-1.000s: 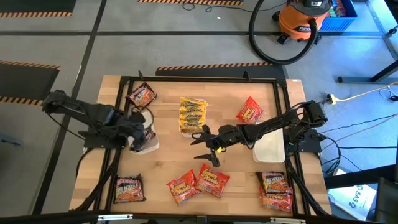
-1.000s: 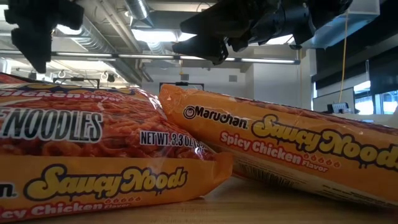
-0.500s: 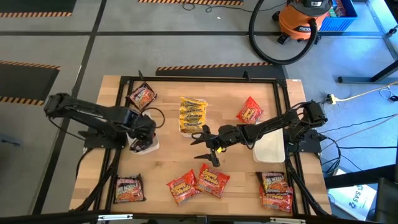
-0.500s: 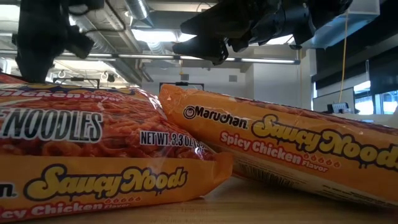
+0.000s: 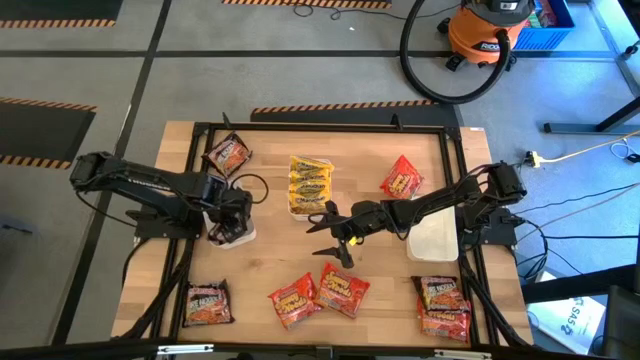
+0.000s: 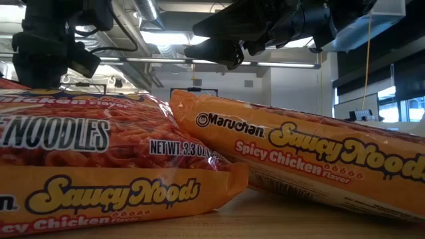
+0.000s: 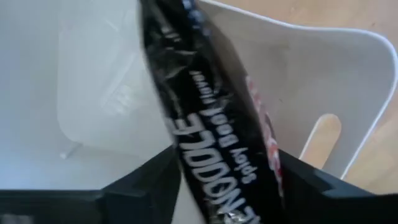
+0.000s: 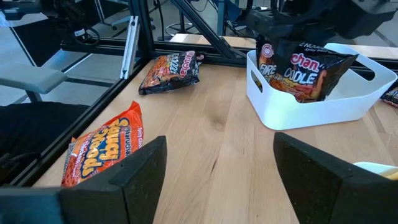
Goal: Sort Maruchan noodles
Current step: Adjust the black noodle
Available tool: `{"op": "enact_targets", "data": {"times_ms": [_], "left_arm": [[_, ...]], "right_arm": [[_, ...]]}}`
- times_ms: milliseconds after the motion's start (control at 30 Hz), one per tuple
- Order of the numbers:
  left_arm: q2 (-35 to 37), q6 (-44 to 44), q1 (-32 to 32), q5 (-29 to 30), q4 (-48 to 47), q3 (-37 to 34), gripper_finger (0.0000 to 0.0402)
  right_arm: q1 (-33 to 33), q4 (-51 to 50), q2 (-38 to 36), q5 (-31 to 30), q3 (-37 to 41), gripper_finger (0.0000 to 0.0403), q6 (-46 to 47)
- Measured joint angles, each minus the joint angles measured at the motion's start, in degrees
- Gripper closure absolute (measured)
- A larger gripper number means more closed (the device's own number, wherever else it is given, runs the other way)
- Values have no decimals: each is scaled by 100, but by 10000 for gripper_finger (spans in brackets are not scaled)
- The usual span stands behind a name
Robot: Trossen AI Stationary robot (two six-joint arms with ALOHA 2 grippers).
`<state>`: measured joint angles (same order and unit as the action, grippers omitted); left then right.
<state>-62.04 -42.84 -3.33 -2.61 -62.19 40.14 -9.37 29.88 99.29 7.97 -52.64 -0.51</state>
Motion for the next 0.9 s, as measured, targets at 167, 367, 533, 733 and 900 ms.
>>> {"op": "enact_targets", "data": {"times_ms": [167,367,533,733,900], "left_arm": [[0,148,0,0,-4,0,252],[0,200,0,-81,-89,64,290],[0,314,0,151,-499,517,302],[2,585,0,885,-1264,1053,302],[2,1328,0,1384,-1568,1104,302]], "right_arm": [[0,1,0,0,0,132,0],[0,1,0,0,0,132,0],[0,3,0,0,0,132,0],[0,3,0,0,0,132,0],[0,3,0,0,0,132,0]]}}
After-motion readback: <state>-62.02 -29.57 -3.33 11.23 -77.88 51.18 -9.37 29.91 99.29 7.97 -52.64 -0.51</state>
